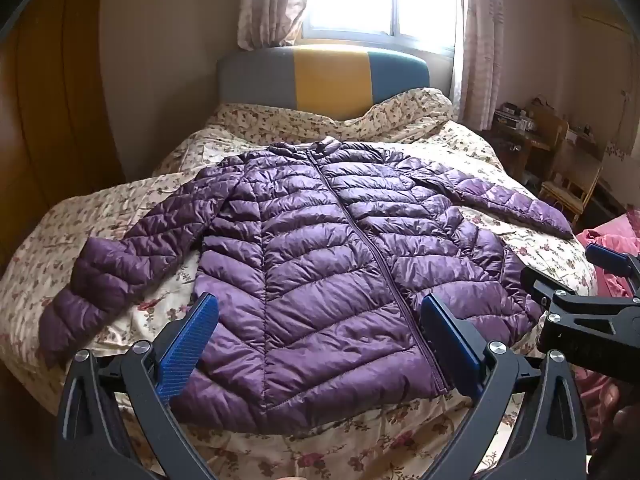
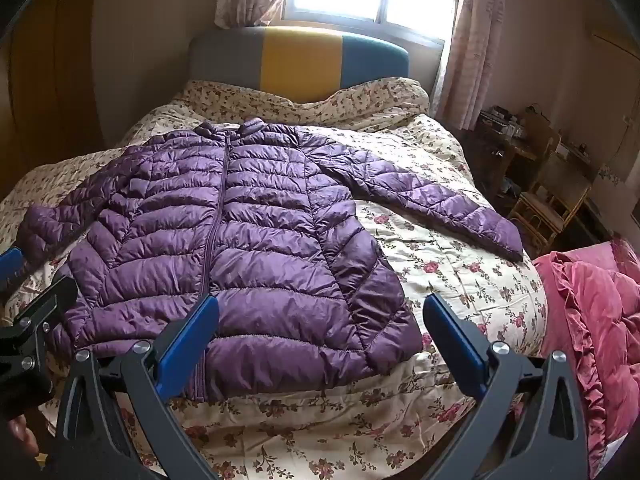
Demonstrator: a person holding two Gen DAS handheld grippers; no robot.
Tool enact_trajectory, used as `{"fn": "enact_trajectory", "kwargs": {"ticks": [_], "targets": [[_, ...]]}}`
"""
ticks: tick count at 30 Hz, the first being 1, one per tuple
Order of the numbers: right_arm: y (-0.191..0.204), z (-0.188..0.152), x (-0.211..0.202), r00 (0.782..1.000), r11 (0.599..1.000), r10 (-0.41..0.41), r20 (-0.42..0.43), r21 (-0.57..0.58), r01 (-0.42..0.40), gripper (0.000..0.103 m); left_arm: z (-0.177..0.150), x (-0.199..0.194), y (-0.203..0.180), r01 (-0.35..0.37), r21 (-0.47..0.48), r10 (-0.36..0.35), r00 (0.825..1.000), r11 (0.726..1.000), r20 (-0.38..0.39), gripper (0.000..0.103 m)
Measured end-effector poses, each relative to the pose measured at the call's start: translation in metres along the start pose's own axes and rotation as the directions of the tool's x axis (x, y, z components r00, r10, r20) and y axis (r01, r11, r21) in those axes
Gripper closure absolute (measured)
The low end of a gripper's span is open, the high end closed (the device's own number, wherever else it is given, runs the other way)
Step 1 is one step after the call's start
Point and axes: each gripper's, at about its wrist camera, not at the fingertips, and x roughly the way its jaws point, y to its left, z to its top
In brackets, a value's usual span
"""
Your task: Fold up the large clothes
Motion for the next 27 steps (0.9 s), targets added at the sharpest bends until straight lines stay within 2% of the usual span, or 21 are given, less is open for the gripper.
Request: {"fn": "enact_trajectory", "kwargs": {"ticks": [27], "targets": [[0.0014, -0.0004, 0.0001, 1.000, 1.000, -0.017, 0.005, -0.013, 0.017, 0.002, -0.0006, 0.0029, 0.0027, 0.001, -0.009, -0.001, 1.000, 1.000, -0.012, 0.003]]}}
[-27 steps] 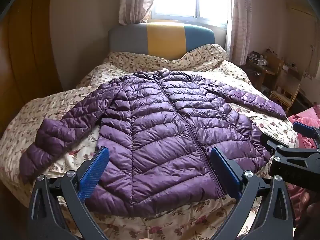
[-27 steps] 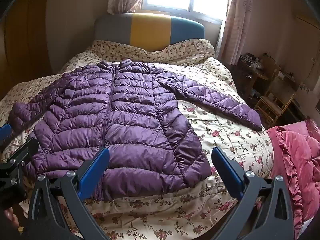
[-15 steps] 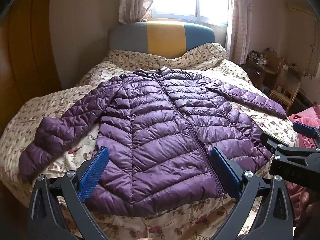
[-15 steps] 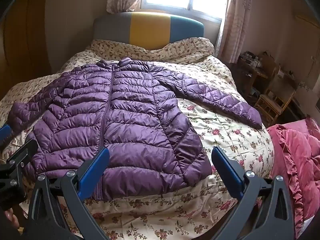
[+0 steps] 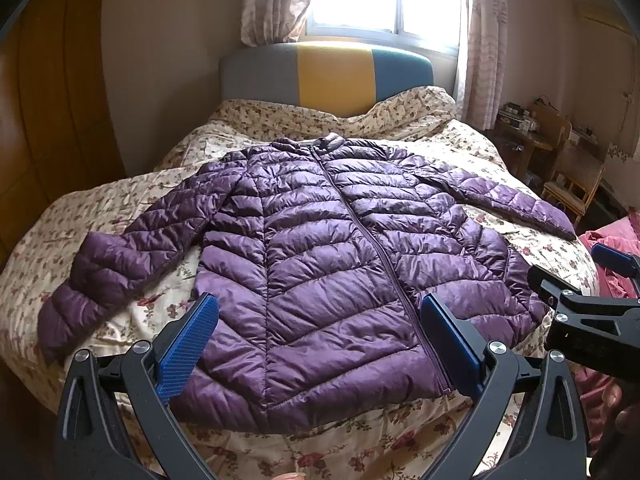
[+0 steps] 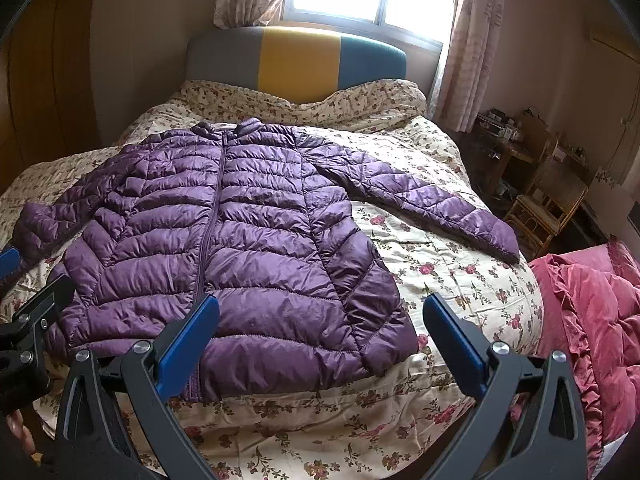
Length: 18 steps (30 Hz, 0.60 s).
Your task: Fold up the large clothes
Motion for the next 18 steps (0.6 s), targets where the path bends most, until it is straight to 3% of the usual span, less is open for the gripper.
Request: {"fn": "enact_trajectory", "kwargs": {"ticks": [18], "targets": [[0.0021, -0.0032, 0.0023, 1.000, 1.000, 0.002, -0.007, -0.004, -0.002, 0.002, 0.0001, 0.0010, 0.0013, 0.000, -0.005, 0.000, 1.000, 1.000, 0.000, 0.003]]}}
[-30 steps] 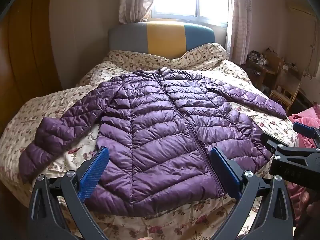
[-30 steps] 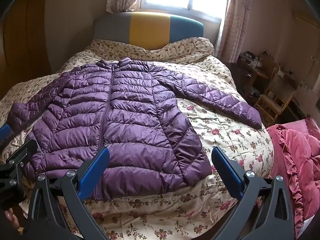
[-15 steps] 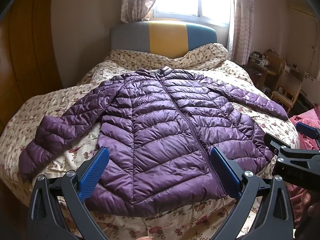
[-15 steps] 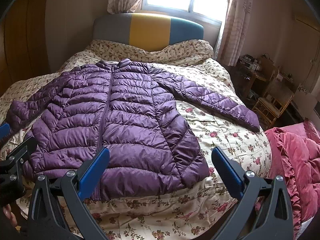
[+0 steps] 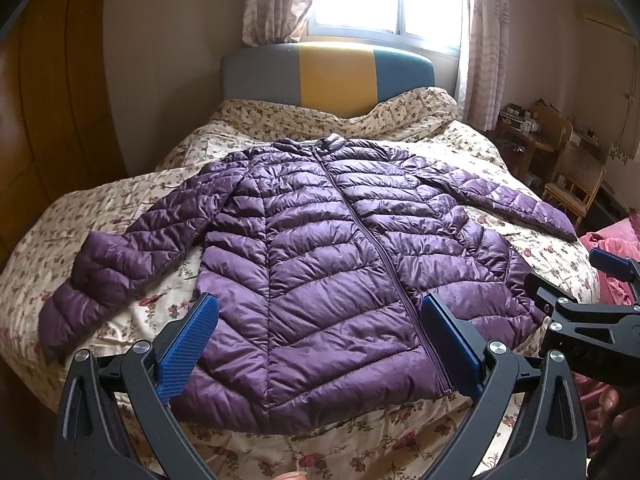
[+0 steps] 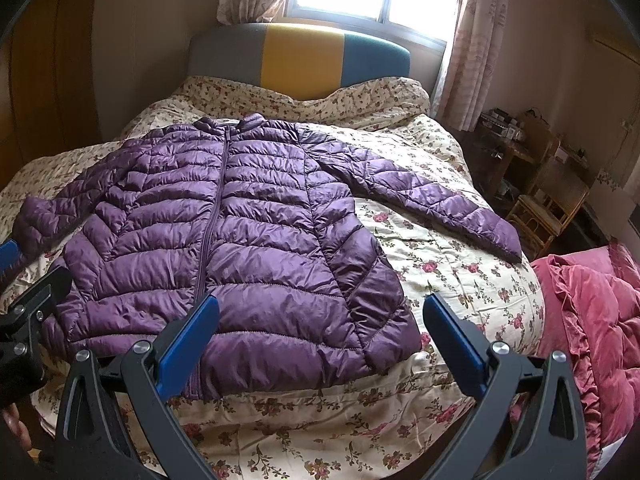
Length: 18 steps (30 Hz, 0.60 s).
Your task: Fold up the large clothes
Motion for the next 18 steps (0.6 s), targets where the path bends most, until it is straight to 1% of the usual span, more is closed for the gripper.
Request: {"fn": "enact_trajectory", "kwargs": {"ticks": [18], "targets": [[-0.003, -0.003, 0.006, 1.000, 1.000, 0.012, -0.014, 0.012, -0.012, 0.002, 0.000, -0.001, 0.011, -0.017, -0.009, 0.017, 1.000, 1.000, 0.012, 0.003]]}}
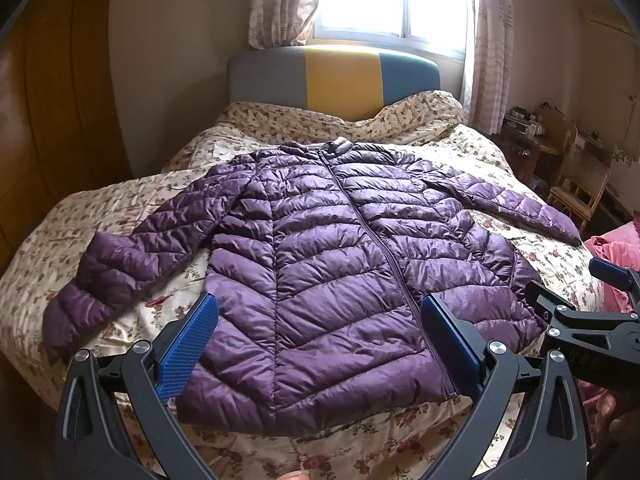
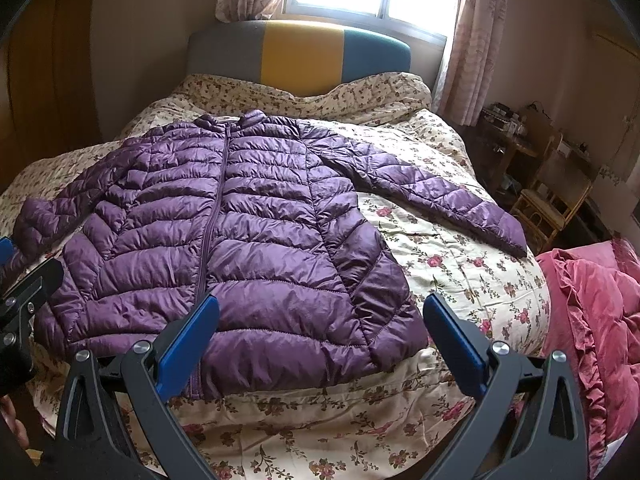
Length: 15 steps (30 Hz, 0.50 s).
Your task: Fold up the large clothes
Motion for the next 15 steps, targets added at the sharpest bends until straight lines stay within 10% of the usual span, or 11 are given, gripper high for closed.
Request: {"fn": "enact_trajectory", "kwargs": {"ticks": [15], "targets": [[0.0002, 0.0008, 0.0023, 1.000, 1.000, 0.006, -0.004, 0.004, -0.006, 0.002, 0.0001, -0.0006, -0.0017, -0.002, 0.001, 0.002, 1.000, 1.000, -0.001, 0.003]]}}
